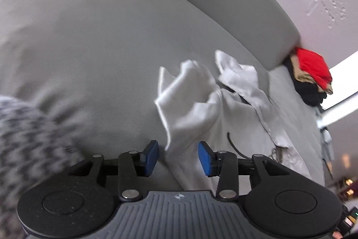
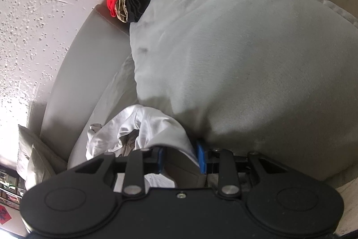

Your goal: Fold clothes

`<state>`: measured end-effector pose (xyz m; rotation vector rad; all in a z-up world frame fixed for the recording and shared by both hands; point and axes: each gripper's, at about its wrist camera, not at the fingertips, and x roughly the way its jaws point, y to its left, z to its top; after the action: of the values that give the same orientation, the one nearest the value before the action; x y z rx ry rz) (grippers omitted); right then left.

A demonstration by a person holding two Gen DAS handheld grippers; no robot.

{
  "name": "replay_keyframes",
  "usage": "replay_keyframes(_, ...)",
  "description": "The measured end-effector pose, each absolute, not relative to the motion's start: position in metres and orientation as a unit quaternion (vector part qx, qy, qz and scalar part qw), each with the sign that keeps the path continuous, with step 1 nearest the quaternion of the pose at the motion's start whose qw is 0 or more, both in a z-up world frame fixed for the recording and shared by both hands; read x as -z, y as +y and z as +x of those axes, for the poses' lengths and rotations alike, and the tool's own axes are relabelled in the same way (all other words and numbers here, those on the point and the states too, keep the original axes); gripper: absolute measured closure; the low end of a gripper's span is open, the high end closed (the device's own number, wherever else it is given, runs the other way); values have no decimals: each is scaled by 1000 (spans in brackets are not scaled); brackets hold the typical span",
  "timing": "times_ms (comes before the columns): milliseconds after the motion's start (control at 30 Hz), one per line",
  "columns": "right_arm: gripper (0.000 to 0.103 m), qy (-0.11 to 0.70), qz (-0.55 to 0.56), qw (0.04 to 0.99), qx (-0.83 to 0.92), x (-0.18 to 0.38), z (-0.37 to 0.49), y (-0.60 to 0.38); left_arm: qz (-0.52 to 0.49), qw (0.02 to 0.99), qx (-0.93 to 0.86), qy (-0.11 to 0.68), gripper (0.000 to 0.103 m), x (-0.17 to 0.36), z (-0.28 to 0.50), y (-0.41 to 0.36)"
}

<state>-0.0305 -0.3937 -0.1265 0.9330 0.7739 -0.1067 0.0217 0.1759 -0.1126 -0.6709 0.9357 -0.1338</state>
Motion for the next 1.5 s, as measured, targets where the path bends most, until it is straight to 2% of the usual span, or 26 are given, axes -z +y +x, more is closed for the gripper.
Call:
replay_keyframes(233,75,363,441,819,47,126,-31,-394,-372,789,154,464,66,122,22,172)
replay_keyframes(433,75,358,449,817,44,128,-32,-395,-427,764,129,467,72,140,28,176)
replay_keyframes(633,75,362,436,823,42,127,-30,-393,-349,793,120,485,74,129,44,144)
replay_keyframes(733,78,369,416,830,48,124,-29,-389,-287,816,115,488,68,122,51,128)
replay_keyframes(800,87,374,401,835,52,122,-29,-387,-254,833,117,478,62,118,51,121)
replay_keyframes(900,90,376,395,836,57,122,-30,-387,-224,851,115,461,58,116,51,113)
replay_keyframes(967,91,376,394,837,60,123,-31,-385,-211,863,100,447,61,114,52,109)
replay_keyframes(1000,97,378,389,838,63,122,-30,-383,-202,869,93,442,71,113,52,107)
replay_keyframes(1033,101,381,382,839,67,120,-28,-381,-187,875,86,438,86,111,54,103)
replay_keyframes(1067,102,384,374,841,71,119,-27,-378,-177,877,86,437,99,110,54,102)
replay_keyframes(1100,102,386,369,842,74,116,-25,-374,-176,878,85,437,102,108,55,101)
replay_keyframes(1200,102,386,381,838,65,107,-20,-362,-177,883,91,426,102,96,52,101)
replay_keyframes(1333,102,361,495,790,-30,92,-6,-343,-203,884,121,402,103,50,63,105)
replay_keyframes(1433,102,306,511,798,-88,39,27,-319,-209,903,124,355,103,-28,92,113)
replay_keyframes(1500,102,232,520,817,-95,-16,35,-322,-243,910,133,308,103,-87,104,126)
